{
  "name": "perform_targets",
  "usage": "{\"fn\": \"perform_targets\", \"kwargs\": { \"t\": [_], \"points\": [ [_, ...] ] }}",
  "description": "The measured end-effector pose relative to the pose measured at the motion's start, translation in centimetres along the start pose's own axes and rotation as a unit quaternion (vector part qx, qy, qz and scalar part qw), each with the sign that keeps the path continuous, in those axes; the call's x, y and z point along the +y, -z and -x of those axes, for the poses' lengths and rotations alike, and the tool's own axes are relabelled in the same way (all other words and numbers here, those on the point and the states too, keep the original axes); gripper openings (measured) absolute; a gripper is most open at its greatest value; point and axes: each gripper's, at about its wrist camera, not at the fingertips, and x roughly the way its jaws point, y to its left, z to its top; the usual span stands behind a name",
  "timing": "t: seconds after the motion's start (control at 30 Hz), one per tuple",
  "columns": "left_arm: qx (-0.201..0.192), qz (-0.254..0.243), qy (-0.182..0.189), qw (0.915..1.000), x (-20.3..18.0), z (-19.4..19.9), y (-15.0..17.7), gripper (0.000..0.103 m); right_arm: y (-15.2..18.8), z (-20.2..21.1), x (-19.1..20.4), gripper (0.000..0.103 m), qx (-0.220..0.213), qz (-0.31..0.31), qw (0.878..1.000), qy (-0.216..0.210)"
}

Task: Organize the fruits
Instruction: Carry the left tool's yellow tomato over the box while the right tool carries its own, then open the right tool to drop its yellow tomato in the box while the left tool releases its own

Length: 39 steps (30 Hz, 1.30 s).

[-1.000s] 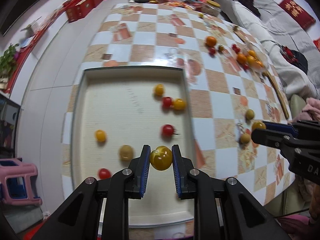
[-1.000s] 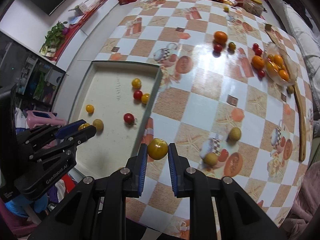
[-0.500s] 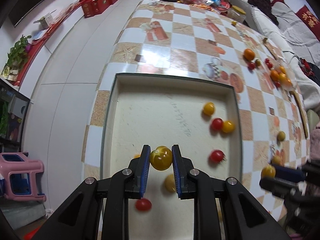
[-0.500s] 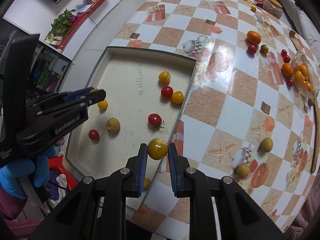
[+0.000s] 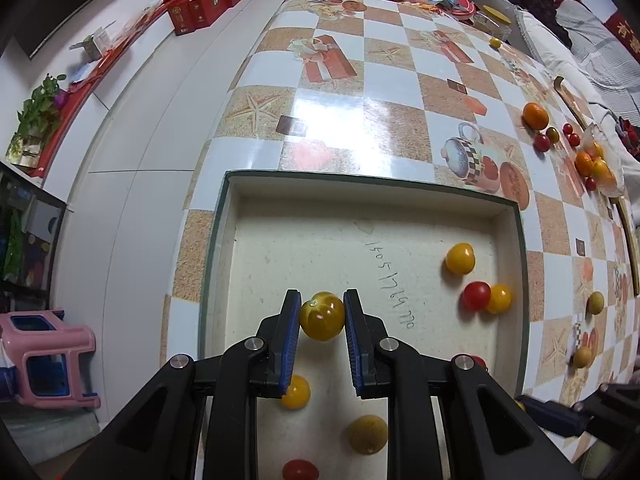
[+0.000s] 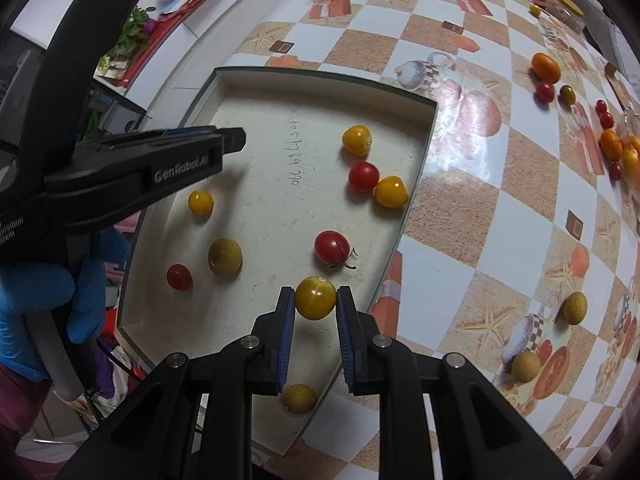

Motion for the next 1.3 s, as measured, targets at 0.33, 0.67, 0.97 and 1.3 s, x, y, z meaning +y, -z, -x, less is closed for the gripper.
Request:
{"fn": "perform_targets", "kwargs": {
  "t": [0.33, 0.67, 0.97, 1.3],
  "points": [
    [0.002, -0.007, -0.010, 0.9999, -0.3, -1.8, -0.7, 0.023, 0.5, -1.9, 0.9, 0.023, -0.005, 0.031, 0.999, 0.007],
    [-0.006, -0.032, -0.027, 0.9991, -1.1, -2.7, -0.8, 0.023, 1.5, -4.4, 2.9, 0.023, -0.009, 0.081, 0.996, 0.029],
    [-0.021, -0.019, -0.026, 0.9992, -0.4, -2.3, -0.6, 0.078, 3.2, -4.8, 5.5, 0.054, -0.019, 0.141, 0.989, 0.040],
    [-0.020, -0.011, -0.023, 0.9995, 0.0, -0.4, -0.3, 0.079, 3.7, 0.0, 4.9, 0.083, -0.040, 0.132, 0.990, 0.018]
  ]
}}
